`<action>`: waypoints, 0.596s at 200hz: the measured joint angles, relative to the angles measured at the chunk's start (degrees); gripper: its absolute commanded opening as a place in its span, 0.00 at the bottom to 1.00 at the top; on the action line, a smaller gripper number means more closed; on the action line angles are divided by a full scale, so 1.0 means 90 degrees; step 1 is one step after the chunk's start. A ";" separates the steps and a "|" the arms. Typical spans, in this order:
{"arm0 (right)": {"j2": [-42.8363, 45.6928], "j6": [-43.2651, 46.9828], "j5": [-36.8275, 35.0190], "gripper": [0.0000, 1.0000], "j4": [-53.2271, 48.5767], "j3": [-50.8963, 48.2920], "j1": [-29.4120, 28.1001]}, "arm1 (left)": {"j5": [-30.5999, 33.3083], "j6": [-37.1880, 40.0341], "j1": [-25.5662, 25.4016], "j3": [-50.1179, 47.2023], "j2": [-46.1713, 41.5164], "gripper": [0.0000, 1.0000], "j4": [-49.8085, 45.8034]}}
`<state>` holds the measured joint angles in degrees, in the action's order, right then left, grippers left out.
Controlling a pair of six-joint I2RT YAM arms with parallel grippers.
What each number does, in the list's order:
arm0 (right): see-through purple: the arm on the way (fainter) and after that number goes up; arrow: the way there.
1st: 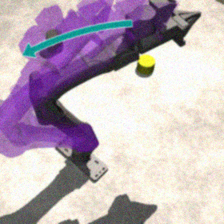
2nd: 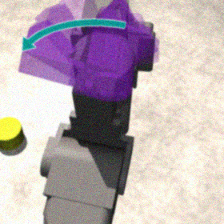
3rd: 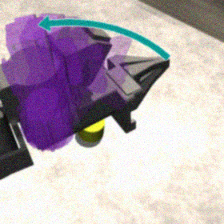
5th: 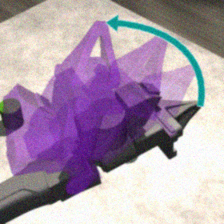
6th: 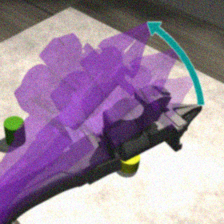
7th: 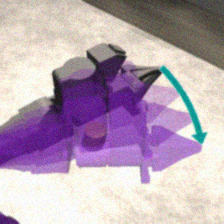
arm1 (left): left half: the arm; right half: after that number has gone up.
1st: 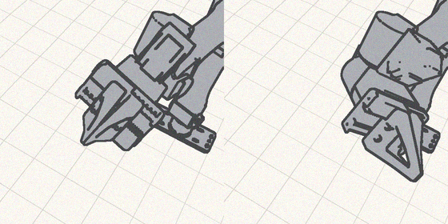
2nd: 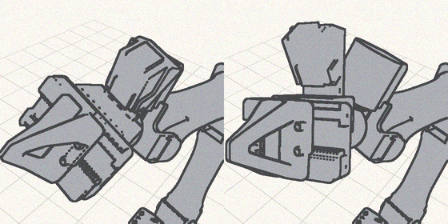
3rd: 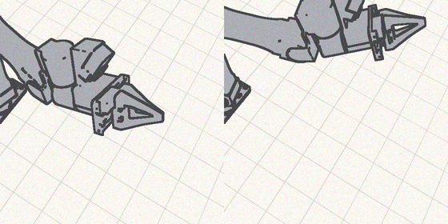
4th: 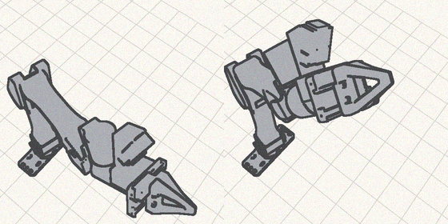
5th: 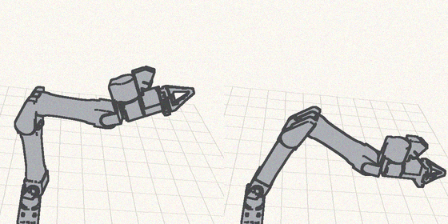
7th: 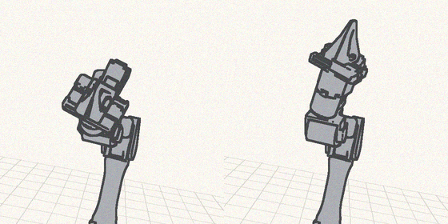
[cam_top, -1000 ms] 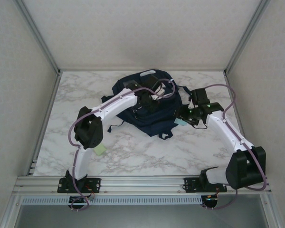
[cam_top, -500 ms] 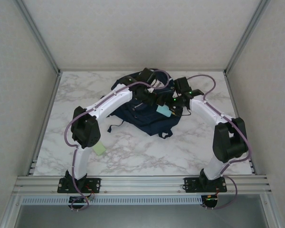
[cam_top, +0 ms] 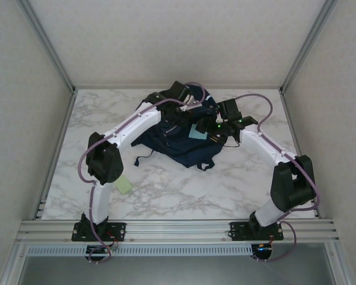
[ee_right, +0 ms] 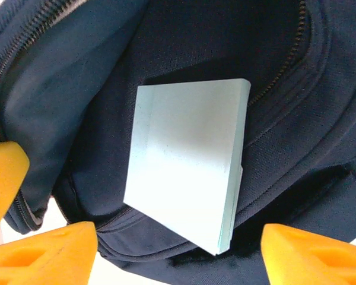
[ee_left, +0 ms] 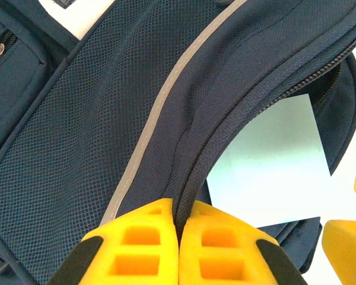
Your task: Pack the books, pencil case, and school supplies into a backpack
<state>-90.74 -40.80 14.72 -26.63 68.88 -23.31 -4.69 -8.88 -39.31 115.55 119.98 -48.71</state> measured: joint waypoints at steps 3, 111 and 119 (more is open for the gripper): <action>-0.0005 0.0012 0.0002 0.59 0.0015 -0.0007 0.0000 | -0.0002 0.0000 0.0000 0.0000 0.0000 0.00 0.0002; -0.1095 -0.0024 0.0061 0.32 0.0682 0.0204 -0.0175 | -0.0282 -0.0027 0.0000 -0.0019 0.0000 0.00 0.0000; -0.1197 -0.0090 0.0049 0.27 0.0724 0.0316 -0.0243 | -0.0277 -0.0041 0.0005 -0.0019 0.0000 0.00 -0.0005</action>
<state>-101.51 -41.60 15.16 -20.12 71.72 -25.50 -7.18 -9.26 -39.27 115.37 119.98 -48.75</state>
